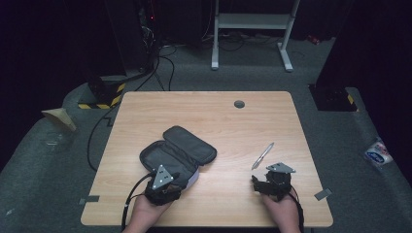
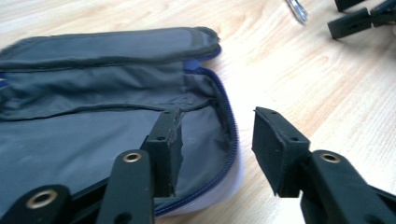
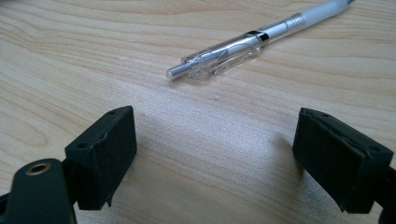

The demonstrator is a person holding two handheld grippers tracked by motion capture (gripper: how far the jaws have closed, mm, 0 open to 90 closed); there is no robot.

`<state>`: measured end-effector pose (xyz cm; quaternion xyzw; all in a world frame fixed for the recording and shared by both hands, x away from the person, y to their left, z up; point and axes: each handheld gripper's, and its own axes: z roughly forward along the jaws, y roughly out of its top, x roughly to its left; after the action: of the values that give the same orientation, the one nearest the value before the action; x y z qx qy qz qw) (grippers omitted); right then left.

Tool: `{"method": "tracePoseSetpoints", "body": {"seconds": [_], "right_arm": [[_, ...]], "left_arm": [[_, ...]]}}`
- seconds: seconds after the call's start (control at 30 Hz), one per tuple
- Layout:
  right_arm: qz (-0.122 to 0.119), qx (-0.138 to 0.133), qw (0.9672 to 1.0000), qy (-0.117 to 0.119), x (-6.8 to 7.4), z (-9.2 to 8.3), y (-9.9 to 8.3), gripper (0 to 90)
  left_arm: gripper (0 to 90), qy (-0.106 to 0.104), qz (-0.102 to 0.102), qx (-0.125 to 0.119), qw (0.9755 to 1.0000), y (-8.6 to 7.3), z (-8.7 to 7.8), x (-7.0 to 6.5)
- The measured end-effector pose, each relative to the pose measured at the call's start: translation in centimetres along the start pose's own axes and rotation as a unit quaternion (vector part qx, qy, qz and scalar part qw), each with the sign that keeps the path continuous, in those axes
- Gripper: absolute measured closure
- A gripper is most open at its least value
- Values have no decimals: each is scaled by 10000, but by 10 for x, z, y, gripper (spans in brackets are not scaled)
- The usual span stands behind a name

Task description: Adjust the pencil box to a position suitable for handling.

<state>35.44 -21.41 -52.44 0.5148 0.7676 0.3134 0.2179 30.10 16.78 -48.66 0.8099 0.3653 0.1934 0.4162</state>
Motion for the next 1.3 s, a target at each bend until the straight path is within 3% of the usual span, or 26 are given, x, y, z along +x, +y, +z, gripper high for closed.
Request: {"method": "tracePoseSetpoints", "body": {"seconds": [0.2, 0.4, 0.7, 0.87, 1.0, 1.03, 1.07, 1.13, 1.23, 1.27, 1.3], "right_arm": [[1, 0, 10000, 0, 0, 0, 0, 132], [-1, -1, 10000, -7, 0, 0, 0, 133], [-3, -1, 10000, -12, 0, 0, 0, 136], [0, -2, 10000, -26, 1, 0, 0, 140], [-4, -6, 10000, -27, 1, 0, 0, 139], [-5, -6, 10000, -27, 1, 0, 0, 139], [-5, -6, 10000, -27, 1, 0, 0, 139], [-4, -6, 10000, -26, 1, 0, 0, 141], [-5, -7, 10000, -13, 1, 0, 0, 142], [-6, -8, 10000, -13, 1, 0, 0, 142], [-6, -8, 10000, -13, 1, 0, 0, 142]], "left_arm": [[761, 52, 125, 106, 9999, 1, 5, -7], [863, 23, 180, 103, 9998, 3, 8, -11], [879, -58, 246, 19, 9997, 12, 27, -23], [878, -156, 207, -32, 9997, 24, 42, -30], [869, -267, 289, -16, 9992, 29, 46, -31], [779, -407, 216, -38, 9989, 28, 42, -28], [734, -407, 216, -38, 9989, 28, 42, -28], [711, -405, 161, -110, 9990, 28, 33, -20], [641, -199, 58, -251, 9995, 27, 15, 2], [631, 114, -138, -299, 9994, 23, 3, 23], [624, 114, -138, -299, 9994, 23, 3, 23]]}}
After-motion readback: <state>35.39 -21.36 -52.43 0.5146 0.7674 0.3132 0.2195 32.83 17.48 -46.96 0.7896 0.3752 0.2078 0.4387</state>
